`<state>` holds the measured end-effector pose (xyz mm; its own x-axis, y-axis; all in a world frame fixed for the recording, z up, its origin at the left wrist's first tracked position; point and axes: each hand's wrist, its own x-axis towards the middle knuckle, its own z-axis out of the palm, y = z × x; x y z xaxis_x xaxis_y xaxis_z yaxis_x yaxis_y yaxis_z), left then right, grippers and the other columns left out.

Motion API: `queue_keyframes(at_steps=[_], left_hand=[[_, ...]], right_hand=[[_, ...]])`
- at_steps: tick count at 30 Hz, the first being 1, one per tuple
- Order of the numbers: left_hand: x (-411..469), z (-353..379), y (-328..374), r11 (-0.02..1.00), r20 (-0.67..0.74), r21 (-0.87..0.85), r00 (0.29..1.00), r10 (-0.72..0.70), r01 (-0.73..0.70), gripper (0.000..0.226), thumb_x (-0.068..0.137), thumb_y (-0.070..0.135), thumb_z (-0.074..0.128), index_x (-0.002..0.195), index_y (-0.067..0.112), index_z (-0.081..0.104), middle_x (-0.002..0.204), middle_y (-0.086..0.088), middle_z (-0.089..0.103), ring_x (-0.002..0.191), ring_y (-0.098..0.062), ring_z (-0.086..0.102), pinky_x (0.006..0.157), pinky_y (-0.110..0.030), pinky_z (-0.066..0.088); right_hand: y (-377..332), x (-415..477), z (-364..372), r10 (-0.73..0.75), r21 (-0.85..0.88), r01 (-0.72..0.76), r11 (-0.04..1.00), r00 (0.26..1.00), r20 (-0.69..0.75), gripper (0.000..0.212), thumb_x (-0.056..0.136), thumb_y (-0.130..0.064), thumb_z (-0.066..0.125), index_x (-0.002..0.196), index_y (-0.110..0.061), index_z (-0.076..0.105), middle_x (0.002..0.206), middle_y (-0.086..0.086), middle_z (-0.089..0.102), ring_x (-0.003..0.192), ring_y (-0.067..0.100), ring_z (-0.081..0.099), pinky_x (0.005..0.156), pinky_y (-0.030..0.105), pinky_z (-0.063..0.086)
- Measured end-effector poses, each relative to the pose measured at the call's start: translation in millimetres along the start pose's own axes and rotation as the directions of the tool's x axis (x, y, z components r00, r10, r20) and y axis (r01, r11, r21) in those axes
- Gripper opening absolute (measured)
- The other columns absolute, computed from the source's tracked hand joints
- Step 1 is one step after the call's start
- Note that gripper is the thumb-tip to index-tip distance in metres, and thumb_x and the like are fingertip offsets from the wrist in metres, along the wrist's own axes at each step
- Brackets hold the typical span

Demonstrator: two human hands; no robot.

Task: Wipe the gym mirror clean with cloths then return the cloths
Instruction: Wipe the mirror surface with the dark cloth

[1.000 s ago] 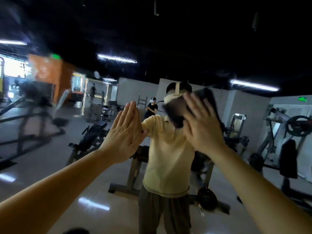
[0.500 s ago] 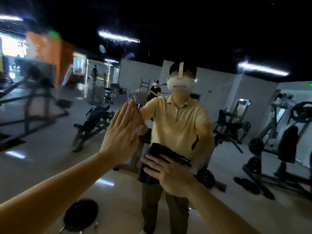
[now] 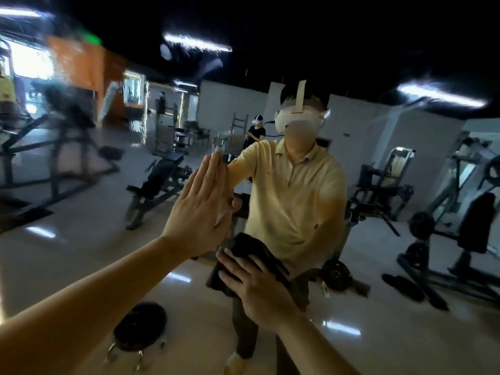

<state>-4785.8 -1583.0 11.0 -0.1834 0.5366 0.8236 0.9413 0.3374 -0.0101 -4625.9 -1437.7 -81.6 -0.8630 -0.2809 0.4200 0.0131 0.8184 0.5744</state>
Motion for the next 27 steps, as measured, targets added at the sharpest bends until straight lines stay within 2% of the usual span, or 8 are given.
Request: queue_keyframes(at_steps=[3, 7, 12, 17, 19, 22, 25, 27], left_hand=[[0, 6, 0, 1.000, 0.007, 0.026, 1.000, -0.016, 0.016, 0.083, 0.108, 0.041, 0.038, 0.165, -0.001, -0.003, 0.174, -0.018, -0.011, 0.162, -0.031, -0.012, 0.132, -0.052, 0.006], [-1, 8, 1, 1.000, -0.001, -0.012, 1.000, -0.015, 0.015, 0.083, 0.107, 0.042, 0.039, 0.165, 0.000, -0.002, 0.174, -0.018, -0.010, 0.162, -0.031, -0.011, 0.132, -0.052, 0.005], [-3, 3, -5, 1.000, 0.008, 0.005, 1.000, 0.027, -0.027, 0.083, 0.105, 0.048, 0.031, 0.165, -0.002, 0.003, 0.175, -0.019, -0.006, 0.162, -0.033, -0.004, 0.131, -0.055, 0.012], [-4, -7, -18, 0.995, 0.038, 0.056, 0.996, 0.076, -0.078, 0.080, 0.107, 0.054, 0.019, 0.167, 0.007, -0.006, 0.176, -0.013, -0.008, 0.163, -0.028, -0.003, 0.131, -0.051, 0.017], [-4, -13, -18, 0.994, 0.078, 0.069, 0.994, 0.075, -0.081, 0.084, 0.101, 0.043, 0.031, 0.167, 0.008, -0.008, 0.176, -0.013, -0.007, 0.163, -0.027, -0.003, 0.128, -0.053, 0.023], [-3, -20, -15, 0.999, 0.134, 0.042, 0.991, 0.029, -0.035, 0.096, 0.098, 0.035, 0.047, 0.164, 0.013, -0.019, 0.174, -0.006, -0.021, 0.161, -0.021, -0.016, 0.131, -0.046, 0.012], [-1, -30, -1, 0.999, 0.155, -0.002, 0.987, -0.037, 0.038, 0.106, 0.097, 0.040, 0.062, 0.165, 0.017, -0.016, 0.172, 0.001, -0.026, 0.161, -0.018, -0.017, 0.130, -0.038, 0.000], [6, -45, 6, 0.998, 0.097, -0.040, 0.994, -0.051, 0.055, 0.099, 0.090, 0.036, 0.074, 0.168, 0.017, 0.016, 0.176, -0.003, 0.011, 0.160, -0.023, 0.014, 0.128, -0.042, 0.017]], right_hand=[[22, 0, -18, -0.064, -0.049, 0.069, 0.996, 0.994, 0.091, 0.062, 0.095, -0.015, 0.049, 0.157, -0.022, 0.046, 0.172, 0.004, 0.022, 0.159, 0.017, 0.006, 0.129, 0.041, 0.013], [120, 34, -96, 0.195, -0.173, -0.243, 0.955, 0.947, -0.256, 0.059, 0.101, -0.021, 0.042, 0.160, -0.020, 0.036, 0.171, 0.008, 0.023, 0.160, 0.027, 0.013, 0.129, 0.043, -0.002], [168, 90, -152, 0.612, 0.108, -0.724, 0.681, 0.482, -0.627, 0.057, 0.103, -0.022, 0.038, 0.160, -0.021, 0.036, 0.173, 0.010, 0.019, 0.161, 0.029, 0.013, 0.131, 0.050, 0.009], [65, 74, -67, 0.188, -0.140, -0.224, 0.964, 0.954, -0.235, 0.064, 0.102, -0.024, 0.046, 0.163, -0.024, 0.030, 0.175, 0.006, 0.005, 0.162, 0.025, -0.005, 0.130, 0.047, -0.008], [52, 53, -56, -0.035, -0.200, 0.038, 0.979, 0.999, 0.019, 0.057, 0.104, -0.027, 0.038, 0.161, -0.025, 0.035, 0.174, 0.004, 0.012, 0.162, 0.025, 0.001, 0.130, 0.044, -0.001], [98, 48, -97, 0.025, -0.253, -0.041, 0.967, 0.998, -0.066, 0.059, 0.102, -0.030, 0.035, 0.160, -0.025, 0.037, 0.172, 0.005, 0.021, 0.160, 0.024, 0.014, 0.127, 0.045, 0.010], [183, 46, -167, 0.378, -0.219, -0.479, 0.850, 0.844, -0.380, 0.060, 0.105, -0.030, 0.041, 0.163, -0.021, 0.029, 0.173, 0.008, 0.017, 0.160, 0.029, 0.012, 0.128, 0.052, 0.009], [226, 39, -204, 0.619, -0.061, -0.765, 0.642, 0.563, -0.548, 0.059, 0.107, -0.029, 0.036, 0.164, -0.019, 0.027, 0.174, 0.010, 0.014, 0.161, 0.030, 0.010, 0.129, 0.053, 0.013]])
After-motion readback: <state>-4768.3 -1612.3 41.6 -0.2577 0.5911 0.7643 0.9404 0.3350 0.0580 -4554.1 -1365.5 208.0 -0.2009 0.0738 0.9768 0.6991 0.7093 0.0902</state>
